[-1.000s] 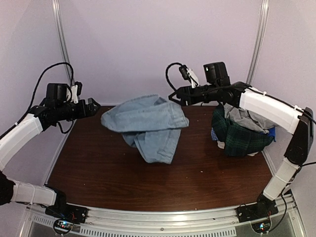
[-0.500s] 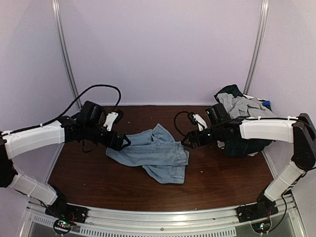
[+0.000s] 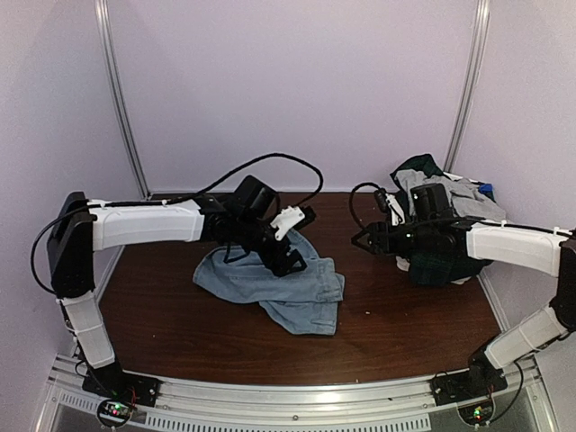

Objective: Fold and stack the mixed laundry pile
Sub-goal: Pick up the crumpled skirt from the center of the board, then flatten out the crumpled shirt at the center of the board.

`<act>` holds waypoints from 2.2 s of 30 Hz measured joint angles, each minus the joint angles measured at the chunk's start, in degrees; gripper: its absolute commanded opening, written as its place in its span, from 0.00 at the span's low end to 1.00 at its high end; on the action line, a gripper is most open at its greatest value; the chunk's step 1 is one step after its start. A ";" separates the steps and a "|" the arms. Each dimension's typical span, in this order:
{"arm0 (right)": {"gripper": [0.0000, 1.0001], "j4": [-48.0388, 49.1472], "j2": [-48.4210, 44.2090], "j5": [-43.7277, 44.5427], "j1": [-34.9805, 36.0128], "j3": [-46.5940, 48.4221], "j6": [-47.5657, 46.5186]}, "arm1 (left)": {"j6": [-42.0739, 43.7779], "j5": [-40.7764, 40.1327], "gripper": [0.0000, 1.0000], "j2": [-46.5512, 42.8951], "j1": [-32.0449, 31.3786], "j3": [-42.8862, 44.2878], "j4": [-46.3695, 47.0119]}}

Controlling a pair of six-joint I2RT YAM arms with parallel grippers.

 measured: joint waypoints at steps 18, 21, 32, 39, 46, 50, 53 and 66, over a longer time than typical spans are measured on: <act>0.72 2.58 -3.10 -3.67 -4.83 -2.49 1.25 | 7.50 2.10 0.00 15.26 -0.59 12.96 -6.40; 0.72 2.86 -2.95 -3.89 -4.90 -2.49 1.27 | 7.50 2.10 0.00 13.99 -0.33 12.98 -7.45; 0.72 3.37 -1.73 -5.22 -5.03 -0.17 0.96 | -1.42 1.49 0.00 -6.01 13.53 14.45 -7.32; 0.72 5.62 1.27 -6.67 -5.05 2.43 1.29 | -5.99 3.56 0.00 -10.21 24.06 22.40 -6.78; 0.72 7.06 3.04 -7.85 -5.07 2.93 1.46 | -2.14 9.03 0.00 -10.32 19.37 22.60 -11.15; 0.72 7.10 2.97 -8.00 -5.07 3.04 1.44 | 4.31 9.18 0.27 -10.34 8.52 19.10 -14.03; 0.73 7.26 2.19 -7.87 -5.07 2.38 1.53 | 7.41 11.34 0.60 -10.32 2.10 12.13 -16.04; 0.74 5.77 -1.03 -6.10 -0.28 -7.10 2.49 | -5.60 2.40 0.82 -12.87 17.77 -2.14 -5.88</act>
